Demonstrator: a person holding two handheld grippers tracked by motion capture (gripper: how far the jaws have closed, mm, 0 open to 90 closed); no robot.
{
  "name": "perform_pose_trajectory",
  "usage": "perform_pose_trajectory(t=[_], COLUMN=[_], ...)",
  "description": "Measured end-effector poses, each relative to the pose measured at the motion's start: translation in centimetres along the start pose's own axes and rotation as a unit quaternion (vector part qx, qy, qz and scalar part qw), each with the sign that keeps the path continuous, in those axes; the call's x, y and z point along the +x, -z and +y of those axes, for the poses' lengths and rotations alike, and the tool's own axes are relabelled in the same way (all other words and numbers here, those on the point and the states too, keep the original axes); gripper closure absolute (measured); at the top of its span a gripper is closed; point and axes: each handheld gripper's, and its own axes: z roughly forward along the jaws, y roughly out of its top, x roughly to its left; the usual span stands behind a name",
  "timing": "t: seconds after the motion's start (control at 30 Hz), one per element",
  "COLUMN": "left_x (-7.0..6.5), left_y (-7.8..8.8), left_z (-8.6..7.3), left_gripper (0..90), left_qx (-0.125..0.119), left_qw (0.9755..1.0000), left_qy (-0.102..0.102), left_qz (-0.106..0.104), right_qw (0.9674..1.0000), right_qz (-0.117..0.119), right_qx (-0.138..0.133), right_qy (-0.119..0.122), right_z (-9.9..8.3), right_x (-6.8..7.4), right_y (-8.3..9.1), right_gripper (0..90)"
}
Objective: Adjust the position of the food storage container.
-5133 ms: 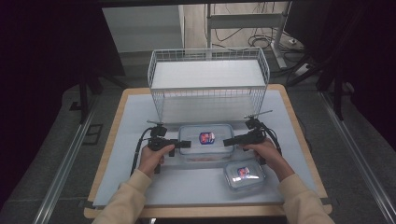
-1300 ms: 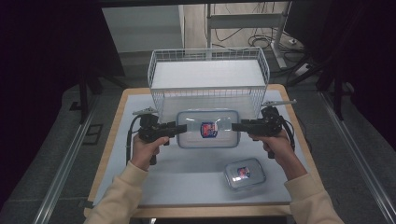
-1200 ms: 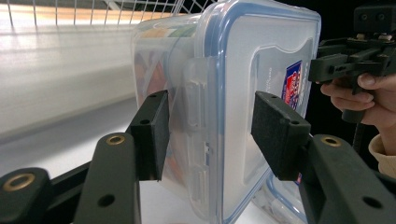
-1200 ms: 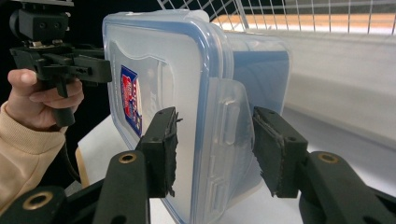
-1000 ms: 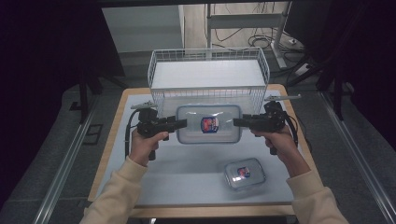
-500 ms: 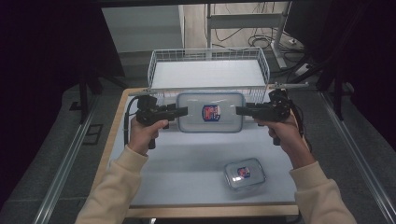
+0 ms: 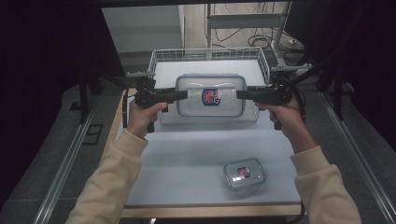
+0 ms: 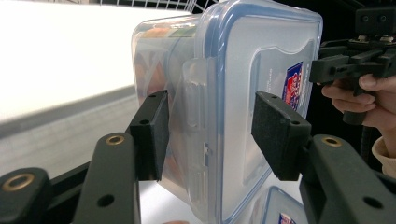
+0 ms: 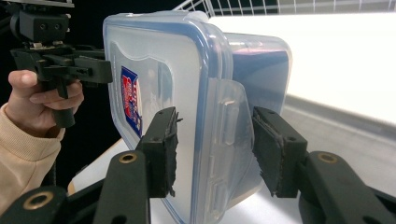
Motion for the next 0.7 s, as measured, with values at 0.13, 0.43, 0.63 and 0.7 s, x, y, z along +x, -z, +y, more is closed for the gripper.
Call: perform_pose_trajectory(t=[0.13, 0.43, 0.63, 0.7], left_x=[0.3, 0.8, 1.7, 2.2], left_y=[-0.1, -0.3, -0.8, -1.0], left_z=[1.7, 3.9, 5.2, 5.5], left_gripper=[47.7, 47.7, 47.7, 47.7], left_qx=[0.003, -0.003, -0.005, -0.004], left_qw=[1.0000, 0.9999, 0.9999, 1.0000], left_qy=[-0.005, -0.009, -0.005, -0.002], left_qz=[0.003, 0.007, 0.007, 0.007], right_qw=[1.0000, 0.9998, 0.9999, 1.0000], right_qz=[0.003, 0.006, 0.003, 0.002], right_qx=[-0.007, -0.015, -0.010, -0.009], right_qy=[0.002, 0.007, 0.002, 0.002], right_z=[1.3, 3.7, 5.0, 5.5], right_x=[-0.5, -1.3, -1.9, -2.2], right_y=[-0.1, -0.5, -0.9, -1.2], right_gripper=[51.9, 51.9, 51.6, 51.7])
